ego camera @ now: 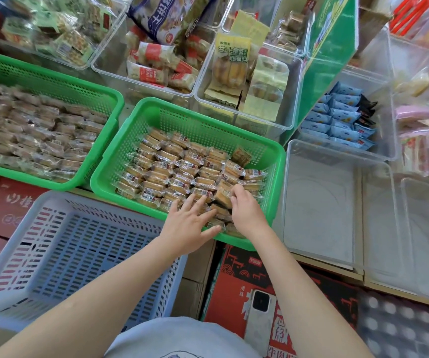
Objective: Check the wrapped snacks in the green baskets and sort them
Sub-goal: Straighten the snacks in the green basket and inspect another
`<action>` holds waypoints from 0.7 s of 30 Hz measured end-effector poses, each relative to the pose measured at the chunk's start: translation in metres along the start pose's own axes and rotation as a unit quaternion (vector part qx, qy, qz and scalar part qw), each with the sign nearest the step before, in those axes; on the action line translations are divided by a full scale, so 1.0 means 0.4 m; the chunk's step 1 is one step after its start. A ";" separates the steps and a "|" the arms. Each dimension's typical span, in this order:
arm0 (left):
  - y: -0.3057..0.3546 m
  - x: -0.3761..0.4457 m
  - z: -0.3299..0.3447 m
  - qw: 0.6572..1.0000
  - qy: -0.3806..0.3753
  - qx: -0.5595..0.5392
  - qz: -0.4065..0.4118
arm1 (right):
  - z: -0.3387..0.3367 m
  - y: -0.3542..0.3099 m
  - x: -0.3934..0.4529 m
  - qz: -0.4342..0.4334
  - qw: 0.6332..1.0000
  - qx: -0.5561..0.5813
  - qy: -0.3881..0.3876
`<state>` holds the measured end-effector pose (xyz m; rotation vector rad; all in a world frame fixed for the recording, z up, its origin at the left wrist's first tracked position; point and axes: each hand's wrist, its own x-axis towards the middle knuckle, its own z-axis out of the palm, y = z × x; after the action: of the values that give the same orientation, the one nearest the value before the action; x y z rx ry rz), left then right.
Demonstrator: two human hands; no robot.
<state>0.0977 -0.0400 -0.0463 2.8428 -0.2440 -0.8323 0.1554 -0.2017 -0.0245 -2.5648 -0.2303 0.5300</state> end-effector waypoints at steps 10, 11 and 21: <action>0.007 -0.056 -0.153 0.807 0.006 -0.590 -0.039 | -0.109 -0.011 -0.132 0.095 0.935 0.285 0.187; 0.011 -0.073 -0.169 0.756 0.002 -0.654 -0.029 | -0.102 -0.015 -0.134 0.118 0.917 0.339 0.171; 0.050 -0.152 -0.176 0.618 0.004 -0.786 -0.024 | -0.076 -0.065 -0.179 0.126 0.876 0.456 0.093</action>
<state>0.0833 -0.0389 0.0477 1.1288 0.4117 -0.5053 0.1013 -0.2115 0.0363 -1.6906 0.3595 0.3505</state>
